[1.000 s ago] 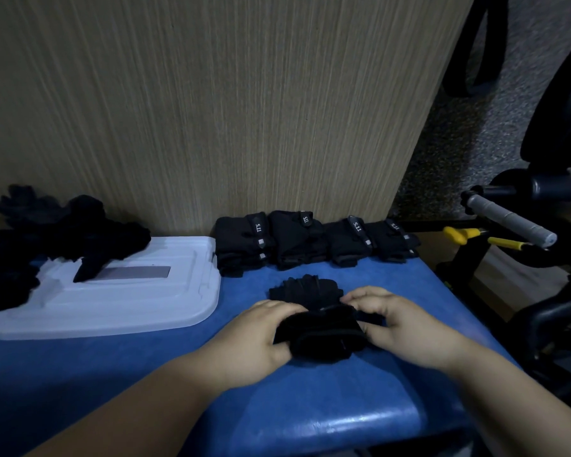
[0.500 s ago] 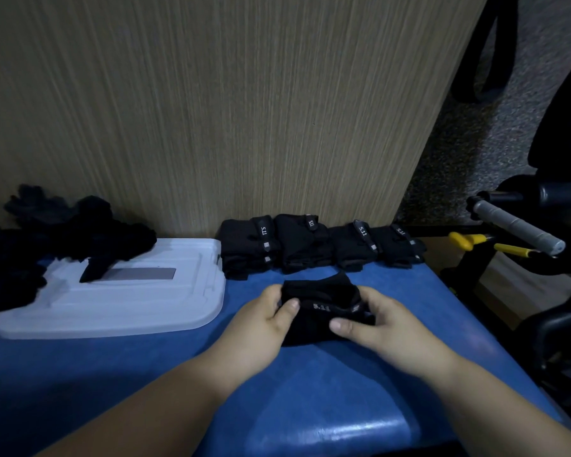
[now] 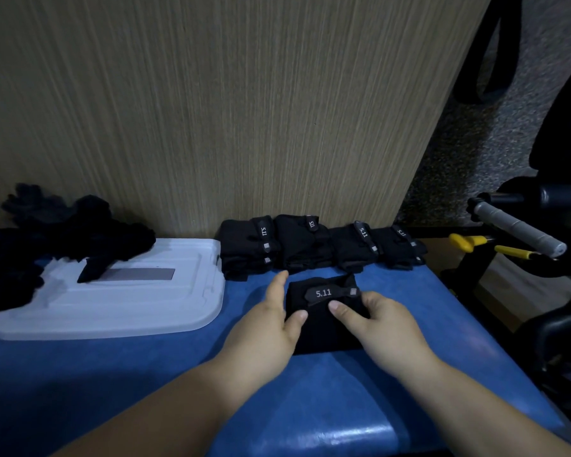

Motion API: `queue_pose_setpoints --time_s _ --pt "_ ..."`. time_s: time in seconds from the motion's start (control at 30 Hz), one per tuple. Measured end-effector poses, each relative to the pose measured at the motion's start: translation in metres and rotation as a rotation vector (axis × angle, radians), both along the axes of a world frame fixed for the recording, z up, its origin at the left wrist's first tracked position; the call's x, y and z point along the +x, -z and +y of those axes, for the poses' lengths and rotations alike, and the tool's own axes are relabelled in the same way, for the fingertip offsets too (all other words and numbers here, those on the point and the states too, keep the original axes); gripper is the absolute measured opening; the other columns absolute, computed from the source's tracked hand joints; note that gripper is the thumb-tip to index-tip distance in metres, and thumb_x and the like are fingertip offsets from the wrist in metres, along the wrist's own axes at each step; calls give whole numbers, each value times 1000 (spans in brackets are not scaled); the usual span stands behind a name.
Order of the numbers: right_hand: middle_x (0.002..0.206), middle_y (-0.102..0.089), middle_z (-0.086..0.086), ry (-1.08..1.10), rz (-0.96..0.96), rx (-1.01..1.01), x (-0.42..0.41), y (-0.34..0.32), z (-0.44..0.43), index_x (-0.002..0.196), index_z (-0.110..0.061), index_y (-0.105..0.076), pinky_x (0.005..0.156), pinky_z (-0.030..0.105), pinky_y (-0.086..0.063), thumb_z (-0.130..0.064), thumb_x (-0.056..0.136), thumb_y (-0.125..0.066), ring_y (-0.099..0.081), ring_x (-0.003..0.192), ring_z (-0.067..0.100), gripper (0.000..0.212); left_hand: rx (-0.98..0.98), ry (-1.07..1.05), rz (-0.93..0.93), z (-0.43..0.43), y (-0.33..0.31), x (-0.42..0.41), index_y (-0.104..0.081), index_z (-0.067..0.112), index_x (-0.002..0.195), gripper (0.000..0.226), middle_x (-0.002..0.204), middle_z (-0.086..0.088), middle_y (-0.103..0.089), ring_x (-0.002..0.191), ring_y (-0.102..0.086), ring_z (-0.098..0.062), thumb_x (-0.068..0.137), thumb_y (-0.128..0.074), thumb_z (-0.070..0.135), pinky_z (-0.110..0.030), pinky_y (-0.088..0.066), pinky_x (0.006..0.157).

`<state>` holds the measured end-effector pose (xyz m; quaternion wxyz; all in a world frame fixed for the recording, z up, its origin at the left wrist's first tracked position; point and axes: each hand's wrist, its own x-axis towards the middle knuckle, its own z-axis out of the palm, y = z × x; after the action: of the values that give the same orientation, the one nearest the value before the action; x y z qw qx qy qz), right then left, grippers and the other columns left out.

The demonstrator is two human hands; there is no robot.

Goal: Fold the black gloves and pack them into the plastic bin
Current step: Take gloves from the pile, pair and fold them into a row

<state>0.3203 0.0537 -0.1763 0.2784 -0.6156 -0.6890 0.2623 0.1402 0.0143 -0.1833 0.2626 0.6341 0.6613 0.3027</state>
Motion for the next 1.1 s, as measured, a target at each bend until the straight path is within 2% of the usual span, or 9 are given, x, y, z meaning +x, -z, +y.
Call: queue_pose_setpoints --time_s 0.1,0.17,0.23,0.33,0.4,0.5,0.63,0.9,1.1 --pt "73 -62 -3 20 -187 41 -1 -2 -1 70 -19 -56 63 29 -40 -64 82 -54 -59 82 17 47 9 -21 117 2 -1 2 -2 35 151 65 74 -1 -57 75 -60 -18 99 -40 42 -33 -48 66" --pt "77 -56 -2 23 -269 42 0 0 -1 64 -22 -45 69 28 -36 -66 83 -50 -55 91 23 48 18 -28 163 2 -1 5 -1 34 151 67 73 5 -54 79 -61 -18 98 -40 44 -34 -51 71" --pt "89 -51 -4 32 -331 45 -2 -1 -3 74 -24 -44 79 28 -36 -64 85 -49 -48 102 22 42 76 -47 189 1 0 5 -4 33 151 67 89 9 -58 93 -57 -13 97 -43 45 -30 -49 81" --pt "118 -43 -6 25 -244 124 -4 4 -7 122 -24 -41 97 28 -33 -54 89 -52 -36 120 17 46 232 -32 321 -4 1 5 -9 34 151 62 139 14 -34 130 -27 -7 98 -41 42 -24 -27 108" --pt "138 -36 -8 -65 -232 263 -4 8 -7 141 -30 -29 109 32 -29 -44 94 -49 -28 132 15 53 268 67 403 -7 -2 7 -9 39 150 57 152 22 -14 139 -7 -2 100 -36 40 -25 -13 115" --pt "156 -19 -16 -229 -321 326 -2 12 -1 145 -39 -29 115 37 -24 -35 99 -41 -12 145 10 48 165 194 483 -9 -1 9 -3 38 152 55 158 24 5 144 11 0 102 -25 45 -26 7 116" --pt "158 -5 -22 -321 -405 219 -3 10 2 148 -39 -26 118 32 -14 -43 99 -20 4 145 0 49 11 235 567 -6 6 7 6 34 152 59 159 20 10 145 17 -3 101 -21 49 -34 11 119" --pt "149 -36 -13 -285 -502 110 -4 0 -2 147 -30 -33 114 32 -20 -43 102 -25 -26 140 9 47 -39 253 599 -4 6 -1 11 36 150 58 158 21 12 145 15 -3 101 -17 50 -38 12 119" --pt "106 -58 -1 -161 -488 53 0 -10 -3 111 -26 -63 92 34 -44 -54 90 -46 -52 109 22 38 -20 52 519 1 10 -13 -6 25 153 57 160 10 -10 148 4 -10 102 -23 44 -32 -1 120"
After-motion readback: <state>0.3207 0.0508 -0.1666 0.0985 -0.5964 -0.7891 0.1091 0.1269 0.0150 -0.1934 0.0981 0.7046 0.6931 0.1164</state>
